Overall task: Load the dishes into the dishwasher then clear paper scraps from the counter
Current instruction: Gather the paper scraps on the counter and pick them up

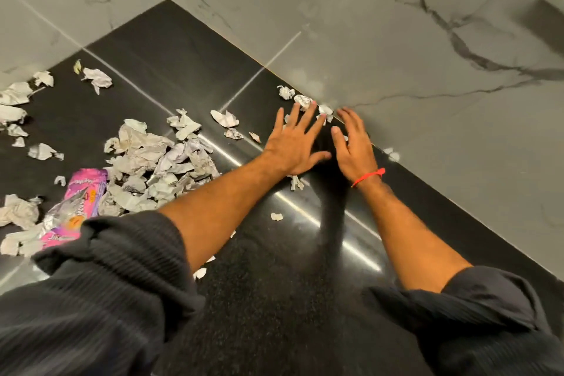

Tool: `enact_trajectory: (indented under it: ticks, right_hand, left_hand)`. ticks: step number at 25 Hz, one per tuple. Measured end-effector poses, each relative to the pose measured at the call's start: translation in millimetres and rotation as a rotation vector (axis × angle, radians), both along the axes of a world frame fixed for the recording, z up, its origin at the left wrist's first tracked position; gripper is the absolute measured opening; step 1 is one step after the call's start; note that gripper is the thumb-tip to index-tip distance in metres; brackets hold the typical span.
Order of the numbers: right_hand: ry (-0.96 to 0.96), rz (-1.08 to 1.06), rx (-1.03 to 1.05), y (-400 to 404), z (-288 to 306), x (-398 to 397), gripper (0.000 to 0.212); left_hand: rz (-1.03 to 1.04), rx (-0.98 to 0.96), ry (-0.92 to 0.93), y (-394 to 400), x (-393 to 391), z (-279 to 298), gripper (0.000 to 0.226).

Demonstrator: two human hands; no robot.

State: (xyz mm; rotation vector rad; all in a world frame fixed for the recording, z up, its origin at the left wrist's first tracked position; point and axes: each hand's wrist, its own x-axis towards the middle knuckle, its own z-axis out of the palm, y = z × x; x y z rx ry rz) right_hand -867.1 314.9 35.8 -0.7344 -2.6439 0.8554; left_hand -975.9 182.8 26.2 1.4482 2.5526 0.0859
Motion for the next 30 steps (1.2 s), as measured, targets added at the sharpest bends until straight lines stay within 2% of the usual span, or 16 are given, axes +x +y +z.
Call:
enact_trajectory:
  ticks: [4,7,9,11,13,15,17,20,23,25,27,30]
  right_hand:
    - [-0.216,0.277,0.168,21,-12,-32,0.063]
    - [-0.373,0.269,0.256,-1,-31,-49,0.069]
    - [-0.317,0.353,0.212,-40,-35,-58,0.066]
    - [-0.159,0.518,0.071,-73,-29,-65,0.055]
    - [0.036,0.472,0.005,-75,-22,-76,0.044]
    - [0.092,0.334,0.038,-59,-21,-99,0.044]
    - [-0.039,0.326,0.009,-47,-18,-130,0.051]
    - [-0.28,0.465,0.009,-81,-23,-165,0.057]
    - [-0.313,0.602,0.006,-129,-28,-155,0.051]
    - [-0.334,0.617,-0.176,-142,-17,-134,0.045]
    - [-0.349,0.567,-0.351,-146,2,-111,0.042]
    - [-0.38,0.625,-0.309,-162,20,-69,0.041]
  left_hand:
    - [-0.08,-0.141,0.082,-28,-5,-18,0.1]
    - [-0.092,-0.203,0.128,-75,-6,-11,0.103]
    - [-0.092,-0.256,0.181,-111,-6,-8,0.102]
    - [-0.072,-0.296,0.165,-139,-8,-2,0.102]
    - [-0.043,-0.3,0.115,-153,-8,6,0.104]
    - [-0.01,-0.275,0.04,-152,-8,11,0.107]
    - [0.02,-0.247,-0.021,-145,-8,12,0.11]
    - [0.04,-0.243,-0.049,-143,-7,16,0.11]
    - [0.077,-0.236,-0.086,-143,-7,24,0.095]
    - [0.092,-0.251,-0.105,-143,-2,35,0.072]
    - [0.088,-0.188,-0.08,-155,5,42,0.053]
    - [0.036,-0.053,0.001,-200,16,52,0.038]
